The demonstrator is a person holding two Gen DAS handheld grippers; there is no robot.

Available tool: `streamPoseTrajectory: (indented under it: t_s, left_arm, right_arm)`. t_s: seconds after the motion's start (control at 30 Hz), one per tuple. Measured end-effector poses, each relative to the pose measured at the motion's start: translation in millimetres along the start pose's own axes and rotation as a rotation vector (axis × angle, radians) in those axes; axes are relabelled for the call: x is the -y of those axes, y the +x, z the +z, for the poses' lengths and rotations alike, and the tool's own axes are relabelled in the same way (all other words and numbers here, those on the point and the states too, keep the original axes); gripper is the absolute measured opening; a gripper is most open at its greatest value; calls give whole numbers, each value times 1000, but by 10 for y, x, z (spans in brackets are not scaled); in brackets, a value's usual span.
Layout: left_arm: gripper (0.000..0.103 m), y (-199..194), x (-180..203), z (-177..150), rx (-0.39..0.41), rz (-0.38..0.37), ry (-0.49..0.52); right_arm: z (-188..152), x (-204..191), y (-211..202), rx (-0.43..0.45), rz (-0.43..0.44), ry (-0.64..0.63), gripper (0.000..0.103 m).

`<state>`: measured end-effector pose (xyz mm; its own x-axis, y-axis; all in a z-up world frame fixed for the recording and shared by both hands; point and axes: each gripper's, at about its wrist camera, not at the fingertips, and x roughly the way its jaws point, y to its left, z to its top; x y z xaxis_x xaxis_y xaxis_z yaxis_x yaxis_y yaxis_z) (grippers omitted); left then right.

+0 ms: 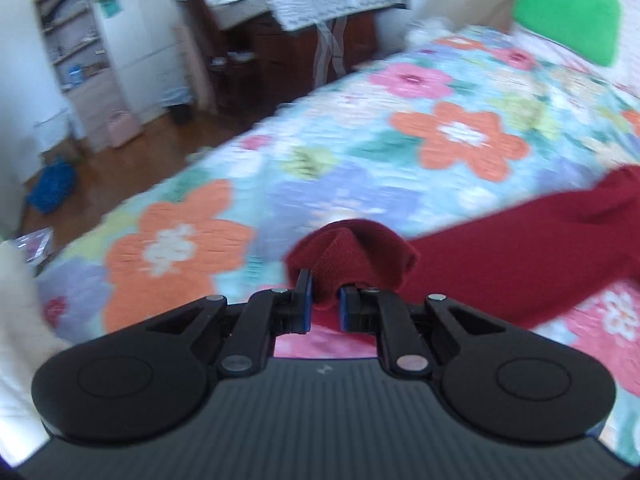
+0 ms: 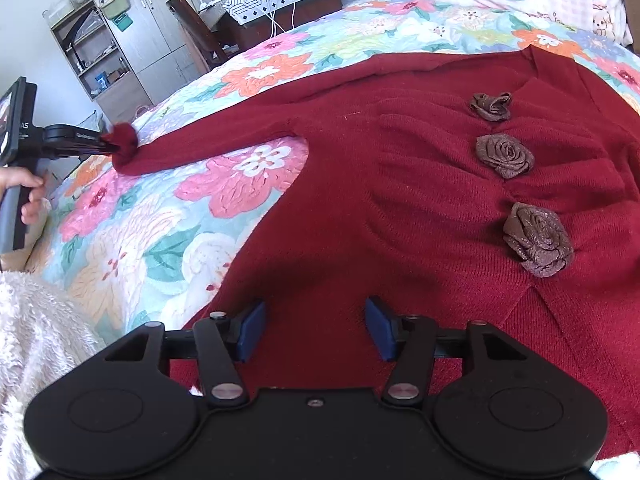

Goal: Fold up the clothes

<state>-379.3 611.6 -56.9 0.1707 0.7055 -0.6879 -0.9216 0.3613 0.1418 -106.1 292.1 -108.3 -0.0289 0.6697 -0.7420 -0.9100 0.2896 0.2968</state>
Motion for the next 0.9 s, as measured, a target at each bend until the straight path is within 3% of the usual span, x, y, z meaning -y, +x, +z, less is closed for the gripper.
streamPoseTrajectory:
  t_s: [0.17, 0.37, 0.43, 0.5, 0.57, 0.67, 0.77, 0.9]
  left_arm:
    - [12, 86, -326, 54, -44, 132, -38]
    - [15, 12, -406, 47, -80, 199, -12]
    - [22, -45, -387, 56, -75, 218, -3]
    - [42, -120, -356, 70, -58, 221, -2]
    - [46, -213, -292, 91, -33, 208, 4]
    - [46, -337, -80, 136, 5, 141, 54]
    - [46, -452, 375, 141, 34, -45, 202]
    - [46, -498, 1053, 176, 64, -312, 295]
  right_arm:
    - [-11, -22, -9, 3, -3, 12, 61]
    - [-34, -59, -27, -17, 31, 7, 63]
    - [-32, -18, -44, -25, 55, 33, 63]
    - [-26, 46, -63, -34, 84, 74, 63]
    - [-8, 134, -77, -43, 115, 125, 63]
    - [12, 237, -96, -51, 150, 190, 63]
    - [78, 304, -152, -55, 178, 214, 63]
    - [338, 480, -332, 9, 177, 205, 63]
